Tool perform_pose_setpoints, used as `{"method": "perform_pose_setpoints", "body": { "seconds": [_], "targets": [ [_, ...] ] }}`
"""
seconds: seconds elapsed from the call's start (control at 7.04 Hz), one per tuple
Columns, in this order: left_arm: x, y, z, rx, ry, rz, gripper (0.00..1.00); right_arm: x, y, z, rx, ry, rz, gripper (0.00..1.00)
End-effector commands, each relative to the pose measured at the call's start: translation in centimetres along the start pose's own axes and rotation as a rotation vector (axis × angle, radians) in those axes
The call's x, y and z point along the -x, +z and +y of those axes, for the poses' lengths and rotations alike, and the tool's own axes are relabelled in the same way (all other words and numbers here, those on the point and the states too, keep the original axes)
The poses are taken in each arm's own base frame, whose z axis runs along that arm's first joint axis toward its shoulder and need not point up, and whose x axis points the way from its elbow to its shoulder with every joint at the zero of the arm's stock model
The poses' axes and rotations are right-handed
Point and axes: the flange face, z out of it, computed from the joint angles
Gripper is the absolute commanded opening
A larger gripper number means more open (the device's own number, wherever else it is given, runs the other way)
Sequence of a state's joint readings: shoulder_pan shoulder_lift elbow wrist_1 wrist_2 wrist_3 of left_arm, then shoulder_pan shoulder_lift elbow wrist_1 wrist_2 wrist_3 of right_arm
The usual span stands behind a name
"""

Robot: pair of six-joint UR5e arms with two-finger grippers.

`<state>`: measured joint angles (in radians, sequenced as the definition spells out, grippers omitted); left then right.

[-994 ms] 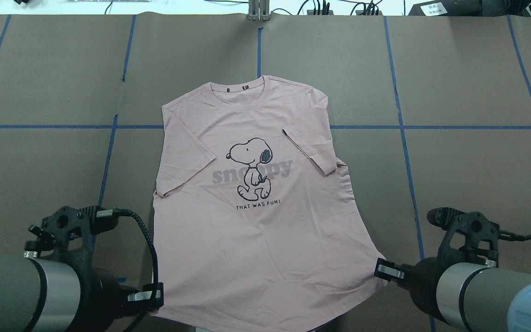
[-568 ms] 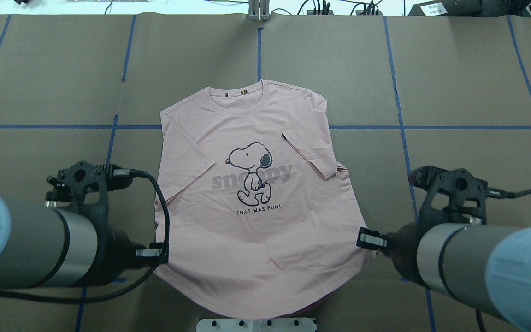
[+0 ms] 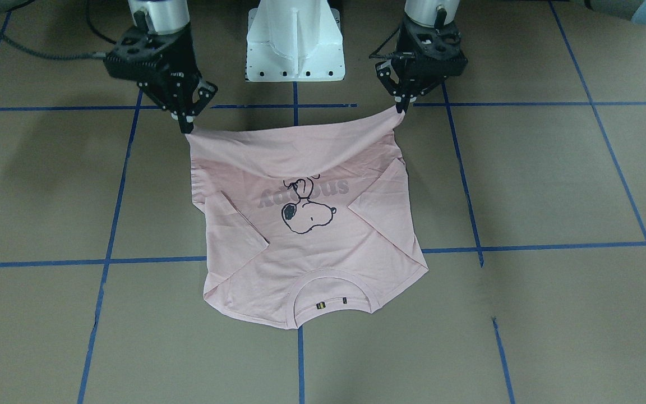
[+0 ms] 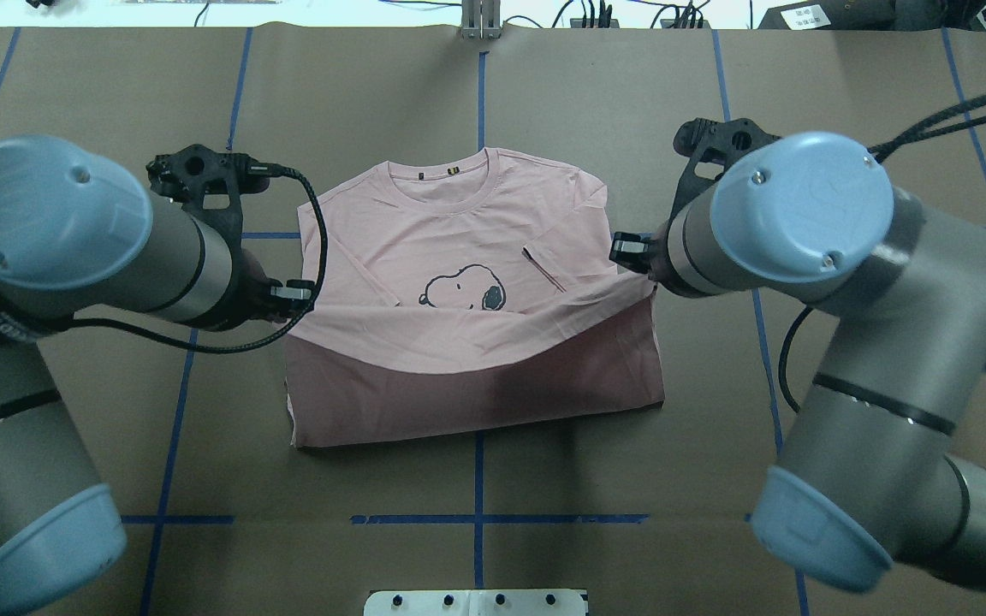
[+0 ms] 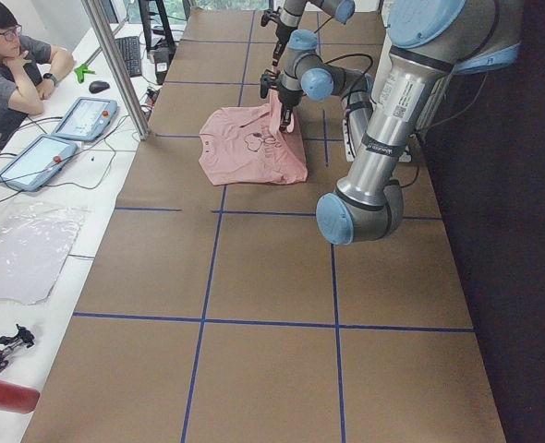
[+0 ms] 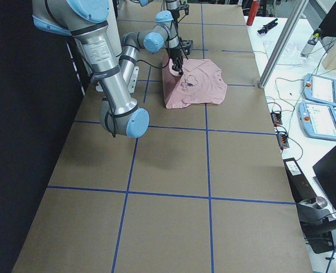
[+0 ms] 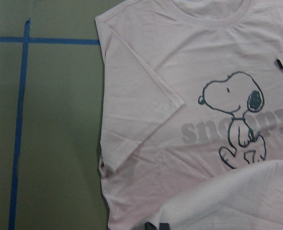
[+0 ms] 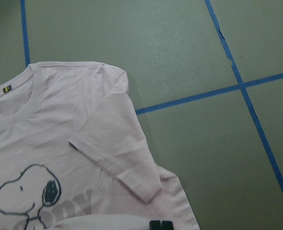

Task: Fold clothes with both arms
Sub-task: 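Lift the hem with both grippers and fold it toward the collar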

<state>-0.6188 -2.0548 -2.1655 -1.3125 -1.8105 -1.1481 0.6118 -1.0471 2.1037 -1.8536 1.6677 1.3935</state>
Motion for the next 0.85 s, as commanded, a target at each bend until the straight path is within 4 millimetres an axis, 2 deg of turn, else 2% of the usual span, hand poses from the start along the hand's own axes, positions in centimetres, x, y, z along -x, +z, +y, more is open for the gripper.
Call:
{"method": "perform_pose_setpoints", "body": {
  "seconds": [0.0,0.14,0.28,0.57,0.71],
  "targets": [
    [2.5,1.7,-5.6,-0.059,0.025,-0.043,0.0,0.6,4.0,-6.5,-0.045,-0.006,0.018,0.0],
    [3.3,3.5,-7.7,-0.077,0.021,-0.05,0.0,3.0,5.6,-8.3,-0.047,0.008,0.047,0.0],
    [4.2,6.1,-9.7,-0.091,0.025,-0.054,0.0,4.4,7.9,-9.7,-0.051,0.013,0.053,0.0],
    [6.1,12.1,-12.9,-0.111,0.019,-0.053,0.0,5.5,15.2,-12.9,-0.069,0.022,0.041,0.0],
    [6.6,16.2,-14.9,-0.114,0.013,-0.06,0.0,6.5,19.1,-14.8,-0.073,0.029,0.061,0.0]
  ]
}}
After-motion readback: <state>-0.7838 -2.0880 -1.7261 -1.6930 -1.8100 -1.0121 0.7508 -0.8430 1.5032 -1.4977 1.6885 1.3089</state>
